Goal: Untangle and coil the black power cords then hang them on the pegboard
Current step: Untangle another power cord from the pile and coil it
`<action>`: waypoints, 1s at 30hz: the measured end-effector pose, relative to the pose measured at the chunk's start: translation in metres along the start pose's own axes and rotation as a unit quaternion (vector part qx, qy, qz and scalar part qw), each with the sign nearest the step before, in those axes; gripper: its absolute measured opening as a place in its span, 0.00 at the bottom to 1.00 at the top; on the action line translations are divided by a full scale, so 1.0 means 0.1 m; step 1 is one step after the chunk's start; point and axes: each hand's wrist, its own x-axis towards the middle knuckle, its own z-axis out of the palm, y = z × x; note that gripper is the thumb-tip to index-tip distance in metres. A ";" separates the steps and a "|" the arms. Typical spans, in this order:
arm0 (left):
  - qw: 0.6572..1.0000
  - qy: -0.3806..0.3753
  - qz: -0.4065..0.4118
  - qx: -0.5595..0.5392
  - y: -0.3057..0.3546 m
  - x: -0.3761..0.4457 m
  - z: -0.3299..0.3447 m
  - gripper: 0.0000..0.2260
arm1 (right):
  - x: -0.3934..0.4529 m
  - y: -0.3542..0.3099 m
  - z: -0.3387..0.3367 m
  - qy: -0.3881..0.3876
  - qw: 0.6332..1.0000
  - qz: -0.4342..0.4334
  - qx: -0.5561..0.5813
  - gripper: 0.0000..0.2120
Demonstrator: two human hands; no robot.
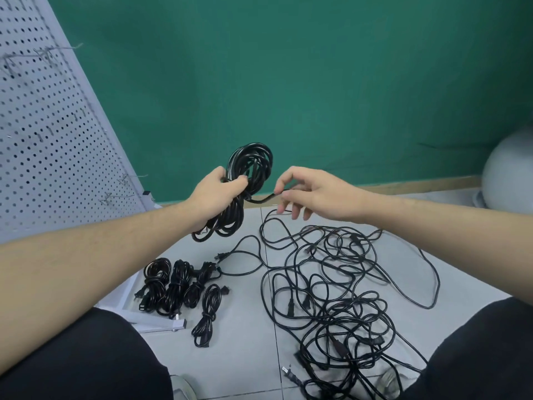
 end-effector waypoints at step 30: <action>0.999 0.007 0.041 -0.002 0.18 -0.02 0.31 0.16 | 0.11 -0.10 -0.07 0.087 0.984 0.065 0.140 0.15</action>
